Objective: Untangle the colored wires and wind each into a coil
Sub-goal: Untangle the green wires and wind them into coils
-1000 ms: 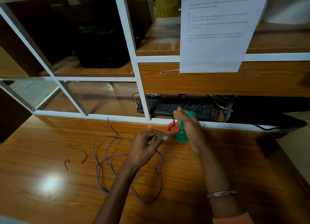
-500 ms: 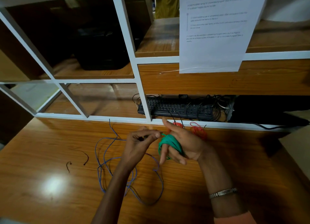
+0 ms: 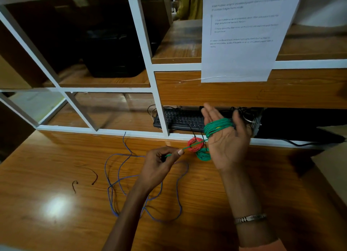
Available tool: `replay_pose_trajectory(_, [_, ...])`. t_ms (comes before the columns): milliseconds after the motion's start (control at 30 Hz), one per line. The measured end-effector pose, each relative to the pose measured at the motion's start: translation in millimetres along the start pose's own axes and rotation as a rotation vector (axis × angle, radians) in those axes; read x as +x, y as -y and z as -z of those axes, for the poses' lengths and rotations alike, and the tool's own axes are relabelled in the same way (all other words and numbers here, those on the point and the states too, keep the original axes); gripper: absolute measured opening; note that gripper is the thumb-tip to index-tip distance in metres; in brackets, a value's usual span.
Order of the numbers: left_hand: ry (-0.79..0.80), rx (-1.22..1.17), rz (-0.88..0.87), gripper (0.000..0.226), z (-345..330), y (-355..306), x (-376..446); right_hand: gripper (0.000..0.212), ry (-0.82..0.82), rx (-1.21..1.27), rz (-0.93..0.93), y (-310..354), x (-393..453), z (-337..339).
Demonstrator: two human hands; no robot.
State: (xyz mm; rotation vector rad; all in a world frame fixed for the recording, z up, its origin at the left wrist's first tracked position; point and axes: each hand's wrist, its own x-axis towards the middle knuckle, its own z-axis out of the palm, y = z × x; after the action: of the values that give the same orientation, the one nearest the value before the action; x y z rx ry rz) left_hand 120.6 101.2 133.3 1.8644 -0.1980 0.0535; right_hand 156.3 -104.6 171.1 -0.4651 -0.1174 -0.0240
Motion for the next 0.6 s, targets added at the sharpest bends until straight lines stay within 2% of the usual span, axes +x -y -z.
replay_pose_trajectory(100, [0.012,-0.004,-0.055,0.004,-0.4,-6.8,2.2,0.041,-0.086,-0.638,-0.063,-14.1,0.1,-1.7])
replay_pose_trajectory(167, [0.011,0.005,-0.113,0.003,2.3,-14.0,6.2,0.035,-0.086,-0.893,-0.195,-26.3,-1.0,0.1])
replay_pose_trajectory(233, [0.009,0.037,-0.171,0.007,6.8,-21.8,10.6,0.046,-0.081,-1.042,-0.308,-35.6,-2.8,0.8])
replay_pose_trajectory(333, [-0.009,0.113,-0.243,0.013,15.6,-24.0,16.1,0.086,0.017,-1.259,-0.532,-37.9,-9.5,-4.9])
replay_pose_trajectory(433, [-0.077,0.171,-0.281,0.015,26.3,-16.6,19.7,0.122,0.255,-1.266,-0.844,-36.8,-17.4,-11.4])
replay_pose_trajectory(500, [-0.151,0.164,-0.252,0.013,35.1,-11.8,20.0,0.124,0.397,-1.157,-0.959,-33.8,-20.7,-11.8])
replay_pose_trajectory(600, [-0.174,0.172,-0.200,0.007,44.7,-8.0,14.4,0.119,0.569,-0.840,-1.030,-24.1,-22.5,-9.1])
